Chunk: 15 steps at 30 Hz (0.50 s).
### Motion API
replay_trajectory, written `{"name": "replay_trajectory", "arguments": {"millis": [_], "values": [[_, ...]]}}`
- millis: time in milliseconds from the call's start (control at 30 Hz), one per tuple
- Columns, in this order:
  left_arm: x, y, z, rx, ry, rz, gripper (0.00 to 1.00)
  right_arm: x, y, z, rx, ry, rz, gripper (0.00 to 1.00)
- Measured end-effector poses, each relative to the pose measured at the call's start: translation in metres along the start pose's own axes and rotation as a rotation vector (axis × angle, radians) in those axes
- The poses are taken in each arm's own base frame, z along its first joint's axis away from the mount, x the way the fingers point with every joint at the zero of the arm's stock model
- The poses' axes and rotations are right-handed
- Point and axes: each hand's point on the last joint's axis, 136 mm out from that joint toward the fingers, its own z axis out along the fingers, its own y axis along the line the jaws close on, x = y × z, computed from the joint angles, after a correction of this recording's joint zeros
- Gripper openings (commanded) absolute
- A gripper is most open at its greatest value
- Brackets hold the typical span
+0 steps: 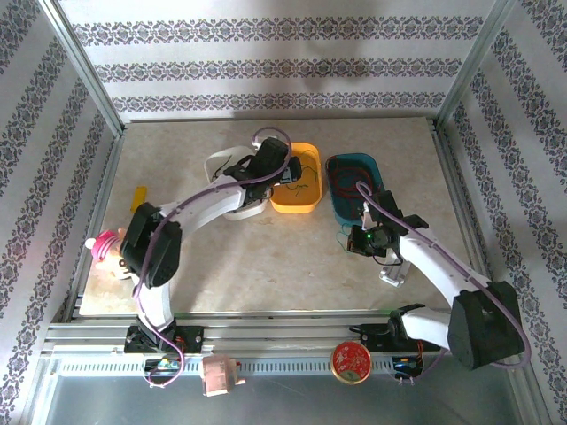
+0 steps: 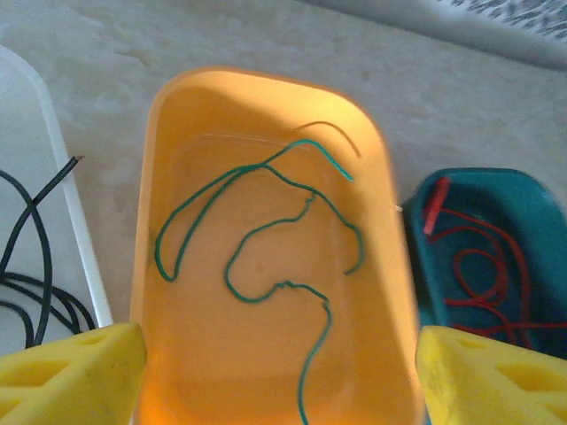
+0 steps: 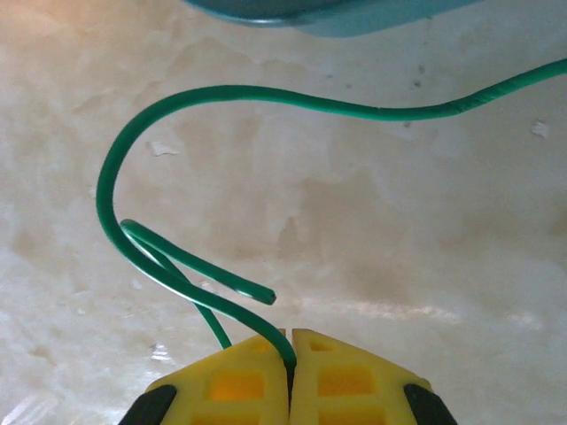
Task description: Untangle the cables
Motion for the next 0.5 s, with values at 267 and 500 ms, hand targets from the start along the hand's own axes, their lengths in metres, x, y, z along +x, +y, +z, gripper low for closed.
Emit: {"name": "replay_trajectory", "arguments": {"millis": [267, 500], "values": [[0.048, -0.047, -0.031, 0.387, 0.194, 0.038, 0.85, -0.004, 0.053, -0.028, -0.195, -0.111, -0.144, 0.0], [0.104, -0.075, -0.051, 0.608, 0.404, 0.084, 0.76, 0.0, 0.081, -0.035, -0.296, -0.124, -0.233, 0.0]]}}
